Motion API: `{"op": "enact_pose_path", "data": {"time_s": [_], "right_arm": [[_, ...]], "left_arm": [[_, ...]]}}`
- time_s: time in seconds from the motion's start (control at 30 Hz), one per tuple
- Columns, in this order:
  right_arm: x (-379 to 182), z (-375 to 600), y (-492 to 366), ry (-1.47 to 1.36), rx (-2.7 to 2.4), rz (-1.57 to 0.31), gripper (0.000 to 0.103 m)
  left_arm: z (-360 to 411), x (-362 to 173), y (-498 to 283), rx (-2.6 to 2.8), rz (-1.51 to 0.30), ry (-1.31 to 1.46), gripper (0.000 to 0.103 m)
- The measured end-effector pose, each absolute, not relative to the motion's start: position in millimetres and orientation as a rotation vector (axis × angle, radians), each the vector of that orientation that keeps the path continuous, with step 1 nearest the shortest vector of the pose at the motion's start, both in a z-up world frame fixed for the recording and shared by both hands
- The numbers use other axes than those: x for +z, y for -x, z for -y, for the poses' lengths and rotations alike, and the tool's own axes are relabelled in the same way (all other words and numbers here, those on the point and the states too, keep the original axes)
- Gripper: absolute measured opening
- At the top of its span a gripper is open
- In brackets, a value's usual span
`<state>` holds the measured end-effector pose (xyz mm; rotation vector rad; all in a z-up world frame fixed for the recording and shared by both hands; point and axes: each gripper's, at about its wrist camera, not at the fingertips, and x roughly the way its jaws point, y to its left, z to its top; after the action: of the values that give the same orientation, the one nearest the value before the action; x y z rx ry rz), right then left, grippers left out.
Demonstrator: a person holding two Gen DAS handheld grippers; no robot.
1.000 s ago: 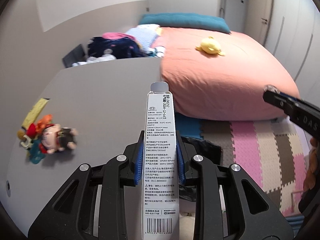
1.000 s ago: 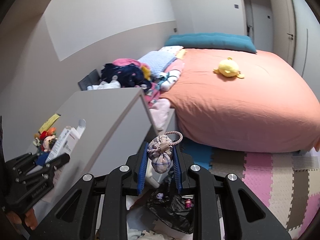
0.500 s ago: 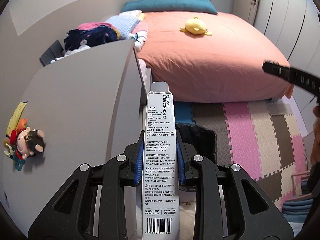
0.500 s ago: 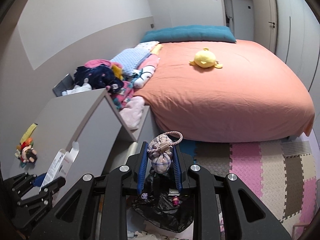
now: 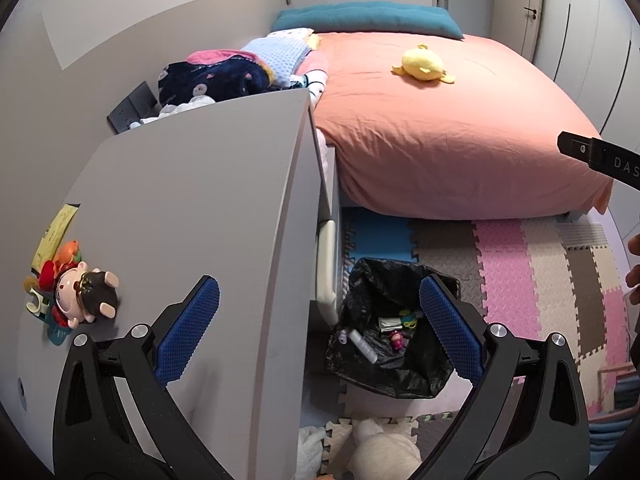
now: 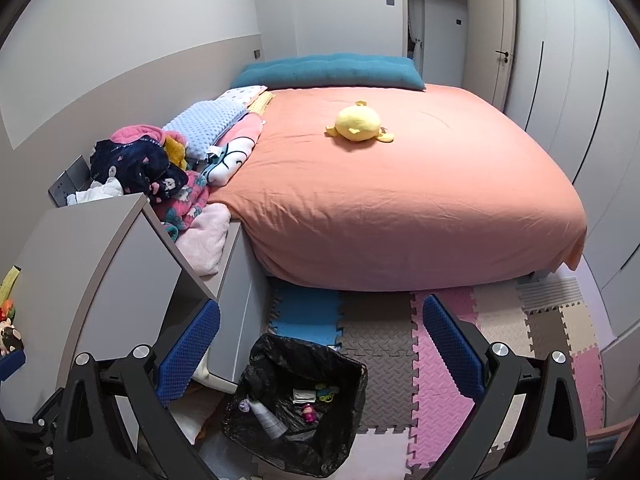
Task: Collect trash
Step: 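Open both tools over the black trash bag to drop box and scrunchie, then swing both open tools back over the table toward the remaining toys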
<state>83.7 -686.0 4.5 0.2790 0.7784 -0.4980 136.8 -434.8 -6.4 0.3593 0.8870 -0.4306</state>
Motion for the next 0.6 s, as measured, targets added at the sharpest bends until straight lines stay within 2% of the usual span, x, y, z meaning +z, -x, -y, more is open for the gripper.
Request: {"op": "enact_pose_path", "data": {"time_s": [0.6], "right_arm": [[14.0, 636.0, -99.7, -0.239, -0.394, -0.788, 0.101]], "left_arm": [[387.8, 4.2, -143.7, -0.360, -0.883, -0.285, 0.097]]}}
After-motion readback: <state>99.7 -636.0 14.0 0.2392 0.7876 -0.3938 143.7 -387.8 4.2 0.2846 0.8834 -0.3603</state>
